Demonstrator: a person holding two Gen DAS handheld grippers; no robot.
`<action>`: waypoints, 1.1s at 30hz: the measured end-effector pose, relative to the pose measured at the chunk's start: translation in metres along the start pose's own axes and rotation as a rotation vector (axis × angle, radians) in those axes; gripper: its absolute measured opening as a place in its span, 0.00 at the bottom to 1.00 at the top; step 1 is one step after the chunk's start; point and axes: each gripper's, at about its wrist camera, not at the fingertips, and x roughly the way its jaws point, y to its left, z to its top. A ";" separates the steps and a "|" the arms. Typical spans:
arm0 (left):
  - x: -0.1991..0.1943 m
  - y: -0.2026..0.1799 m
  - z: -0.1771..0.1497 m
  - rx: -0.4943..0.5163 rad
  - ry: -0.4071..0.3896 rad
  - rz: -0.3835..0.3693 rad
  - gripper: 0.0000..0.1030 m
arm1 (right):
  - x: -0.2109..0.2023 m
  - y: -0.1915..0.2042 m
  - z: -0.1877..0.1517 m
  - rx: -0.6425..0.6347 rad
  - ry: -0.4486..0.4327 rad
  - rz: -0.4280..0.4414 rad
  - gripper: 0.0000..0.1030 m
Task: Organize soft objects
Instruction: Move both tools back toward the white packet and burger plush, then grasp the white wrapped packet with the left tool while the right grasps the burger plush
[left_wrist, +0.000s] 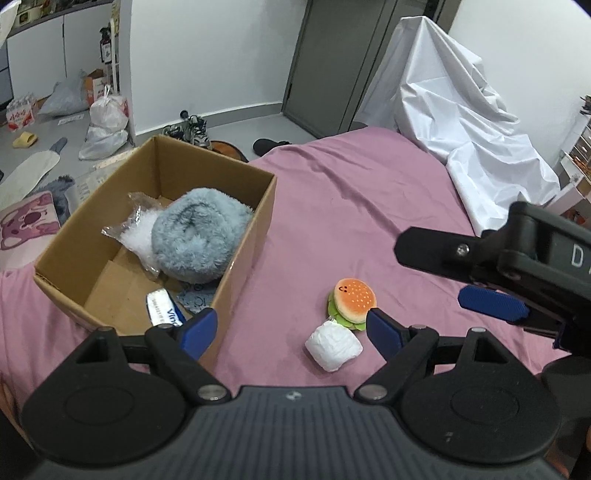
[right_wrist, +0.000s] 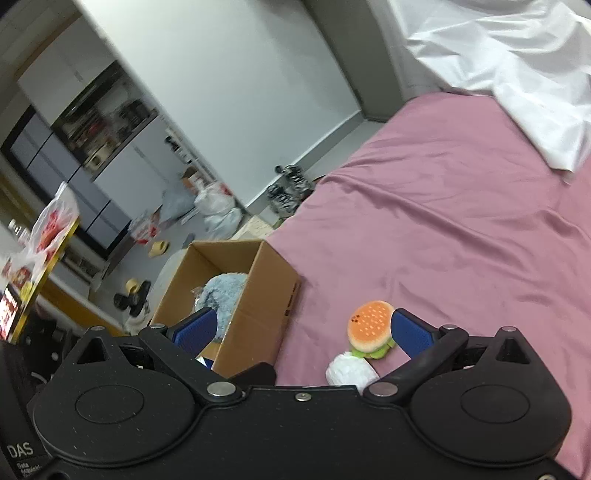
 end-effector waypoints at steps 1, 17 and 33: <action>0.002 0.000 0.000 -0.005 0.004 0.000 0.84 | 0.001 -0.001 0.000 -0.009 0.002 0.014 0.98; 0.051 -0.009 -0.010 -0.055 0.072 -0.010 0.80 | 0.021 -0.044 -0.013 0.108 0.032 0.027 0.85; 0.075 -0.026 -0.024 -0.066 0.111 -0.012 0.68 | 0.040 -0.068 -0.014 0.179 0.089 -0.032 0.73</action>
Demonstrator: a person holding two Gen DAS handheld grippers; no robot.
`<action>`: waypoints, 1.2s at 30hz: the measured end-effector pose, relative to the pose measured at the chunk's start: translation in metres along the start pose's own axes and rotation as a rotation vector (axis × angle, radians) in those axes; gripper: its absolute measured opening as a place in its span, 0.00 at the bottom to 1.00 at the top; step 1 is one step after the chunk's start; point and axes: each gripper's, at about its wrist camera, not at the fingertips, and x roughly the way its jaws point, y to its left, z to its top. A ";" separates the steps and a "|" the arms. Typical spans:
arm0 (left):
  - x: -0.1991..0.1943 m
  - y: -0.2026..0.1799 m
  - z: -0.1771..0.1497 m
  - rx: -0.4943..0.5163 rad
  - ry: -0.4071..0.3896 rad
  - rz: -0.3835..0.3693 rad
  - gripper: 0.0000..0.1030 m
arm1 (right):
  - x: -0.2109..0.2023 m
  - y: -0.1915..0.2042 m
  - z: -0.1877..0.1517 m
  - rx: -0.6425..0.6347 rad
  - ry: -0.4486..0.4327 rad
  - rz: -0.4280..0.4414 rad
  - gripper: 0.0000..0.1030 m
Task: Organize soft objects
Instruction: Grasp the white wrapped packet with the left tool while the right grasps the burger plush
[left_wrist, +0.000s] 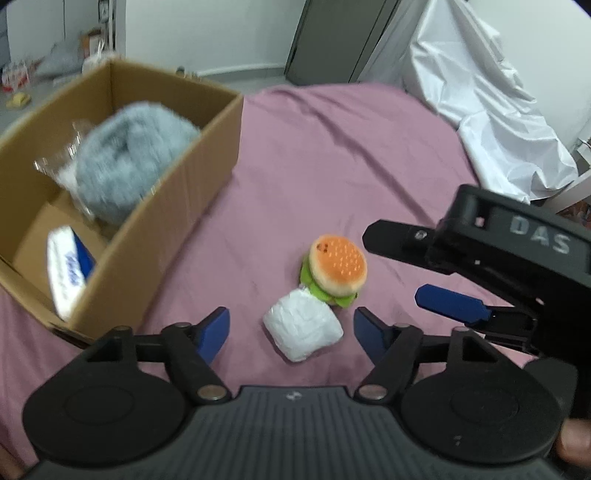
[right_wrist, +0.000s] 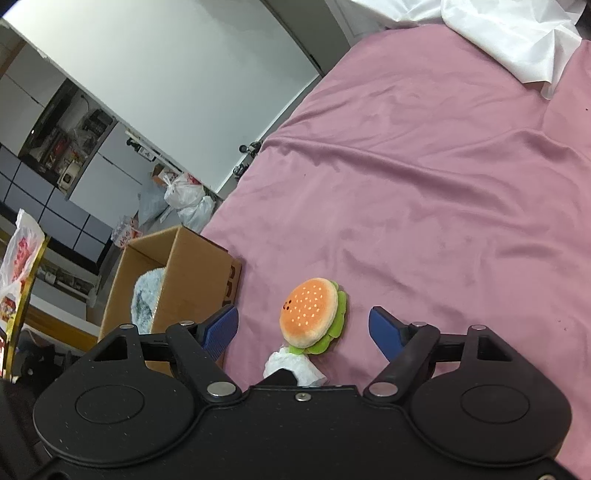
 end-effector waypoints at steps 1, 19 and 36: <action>0.004 0.001 0.000 -0.009 0.011 -0.005 0.68 | 0.002 -0.001 0.001 -0.002 0.005 -0.004 0.73; 0.031 0.024 0.004 -0.141 0.082 -0.061 0.51 | 0.041 0.011 -0.002 -0.100 0.092 -0.042 0.65; 0.016 0.036 0.006 -0.146 0.109 -0.069 0.51 | 0.038 0.012 -0.012 -0.101 0.087 -0.117 0.28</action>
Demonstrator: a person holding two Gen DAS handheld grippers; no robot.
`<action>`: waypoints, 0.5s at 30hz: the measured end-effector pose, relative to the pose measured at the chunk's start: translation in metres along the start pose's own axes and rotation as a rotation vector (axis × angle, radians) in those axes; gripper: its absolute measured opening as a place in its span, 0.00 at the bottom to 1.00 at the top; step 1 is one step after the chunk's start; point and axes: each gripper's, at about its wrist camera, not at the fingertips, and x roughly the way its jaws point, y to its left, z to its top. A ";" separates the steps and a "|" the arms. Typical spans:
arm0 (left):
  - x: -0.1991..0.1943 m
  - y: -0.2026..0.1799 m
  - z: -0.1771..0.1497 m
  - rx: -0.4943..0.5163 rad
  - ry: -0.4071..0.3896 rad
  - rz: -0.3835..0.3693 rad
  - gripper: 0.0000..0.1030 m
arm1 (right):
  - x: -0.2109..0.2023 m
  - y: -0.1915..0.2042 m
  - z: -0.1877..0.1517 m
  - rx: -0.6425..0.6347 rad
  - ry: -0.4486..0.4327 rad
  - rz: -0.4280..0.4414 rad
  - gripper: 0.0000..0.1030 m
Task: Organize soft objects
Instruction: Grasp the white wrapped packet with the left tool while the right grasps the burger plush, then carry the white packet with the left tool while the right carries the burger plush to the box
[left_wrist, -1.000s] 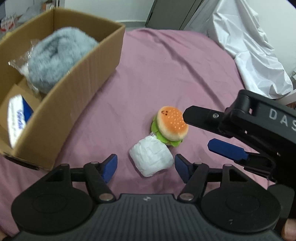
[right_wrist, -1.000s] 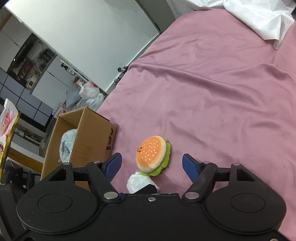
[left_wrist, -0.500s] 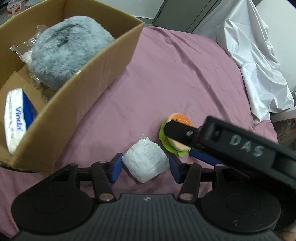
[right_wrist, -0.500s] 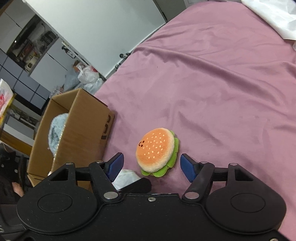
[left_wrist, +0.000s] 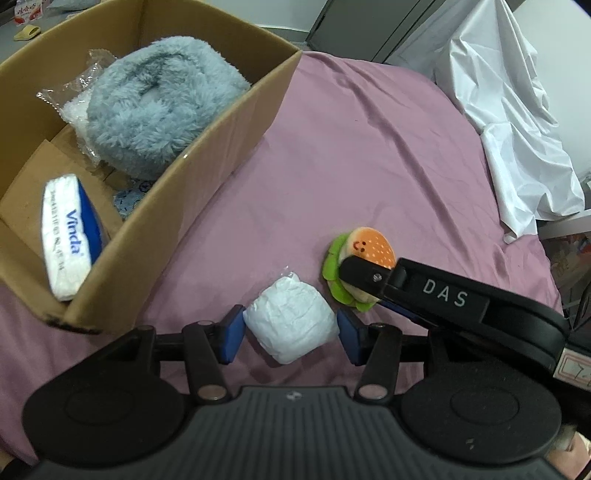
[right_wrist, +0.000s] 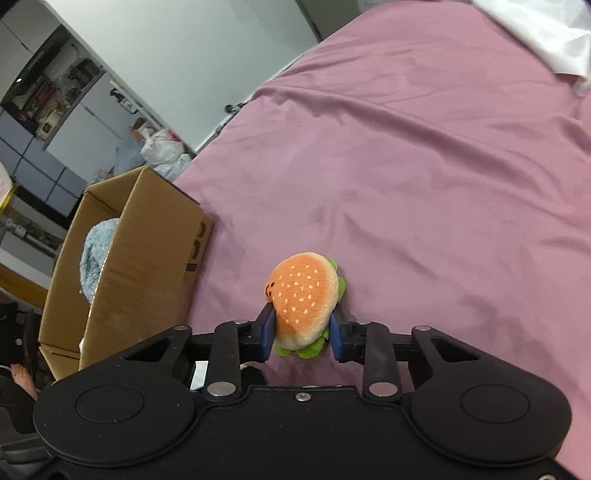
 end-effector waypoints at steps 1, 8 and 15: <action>-0.003 0.000 0.000 -0.001 -0.004 -0.004 0.51 | -0.003 -0.001 -0.001 0.008 -0.003 -0.011 0.28; -0.025 -0.002 0.006 -0.011 -0.026 -0.051 0.51 | -0.028 -0.013 -0.001 0.099 -0.048 -0.044 0.28; -0.049 -0.012 0.008 0.018 -0.043 -0.095 0.51 | -0.055 -0.001 0.002 0.070 -0.110 -0.067 0.28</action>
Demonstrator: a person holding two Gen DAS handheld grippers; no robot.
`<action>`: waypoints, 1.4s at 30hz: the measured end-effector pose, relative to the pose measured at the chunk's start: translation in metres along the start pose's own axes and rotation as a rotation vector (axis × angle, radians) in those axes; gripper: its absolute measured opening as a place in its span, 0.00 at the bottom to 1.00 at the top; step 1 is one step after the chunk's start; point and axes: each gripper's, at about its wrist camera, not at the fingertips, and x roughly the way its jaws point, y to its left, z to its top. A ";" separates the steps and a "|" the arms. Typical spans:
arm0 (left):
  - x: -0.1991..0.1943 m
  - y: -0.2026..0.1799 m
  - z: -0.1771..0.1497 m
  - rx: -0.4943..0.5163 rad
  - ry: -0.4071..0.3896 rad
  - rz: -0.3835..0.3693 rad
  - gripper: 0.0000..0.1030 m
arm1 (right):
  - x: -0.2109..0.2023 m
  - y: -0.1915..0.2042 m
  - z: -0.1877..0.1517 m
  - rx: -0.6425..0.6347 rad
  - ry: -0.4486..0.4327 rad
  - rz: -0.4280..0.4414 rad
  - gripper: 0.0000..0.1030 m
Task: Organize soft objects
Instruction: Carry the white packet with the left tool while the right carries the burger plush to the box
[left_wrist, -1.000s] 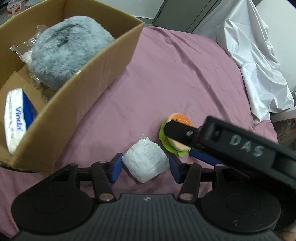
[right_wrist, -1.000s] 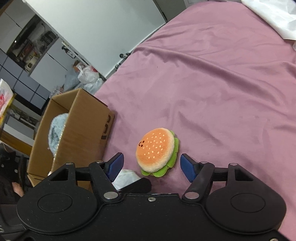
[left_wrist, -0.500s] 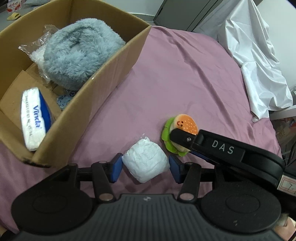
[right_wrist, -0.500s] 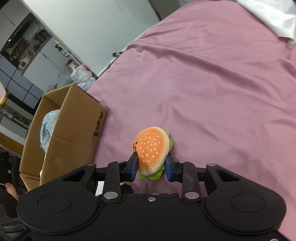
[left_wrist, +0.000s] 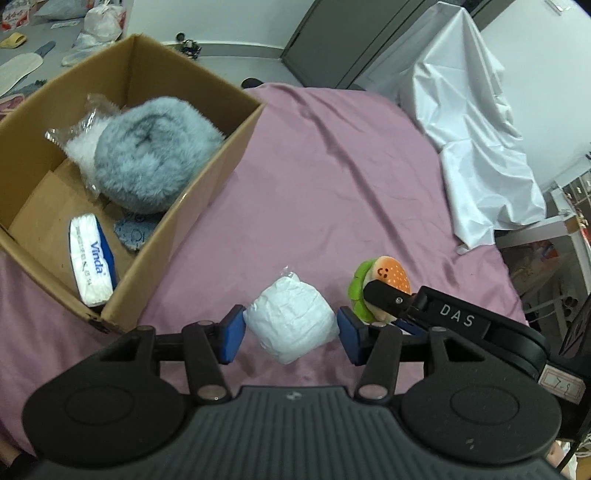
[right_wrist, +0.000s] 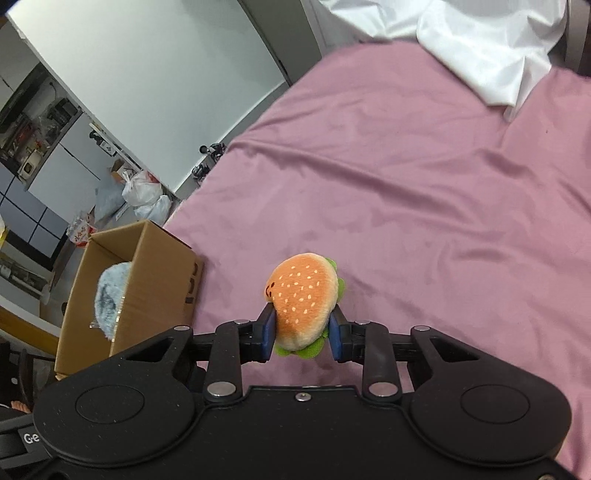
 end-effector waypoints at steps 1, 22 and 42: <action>-0.003 -0.001 0.001 0.006 -0.003 -0.004 0.51 | -0.004 0.001 0.001 -0.003 -0.006 0.001 0.28; -0.075 -0.013 0.022 0.173 -0.062 -0.086 0.51 | -0.074 0.045 -0.006 -0.013 -0.121 0.008 0.28; -0.115 0.049 0.062 0.191 -0.126 -0.069 0.51 | -0.070 0.118 -0.017 -0.073 -0.167 0.019 0.28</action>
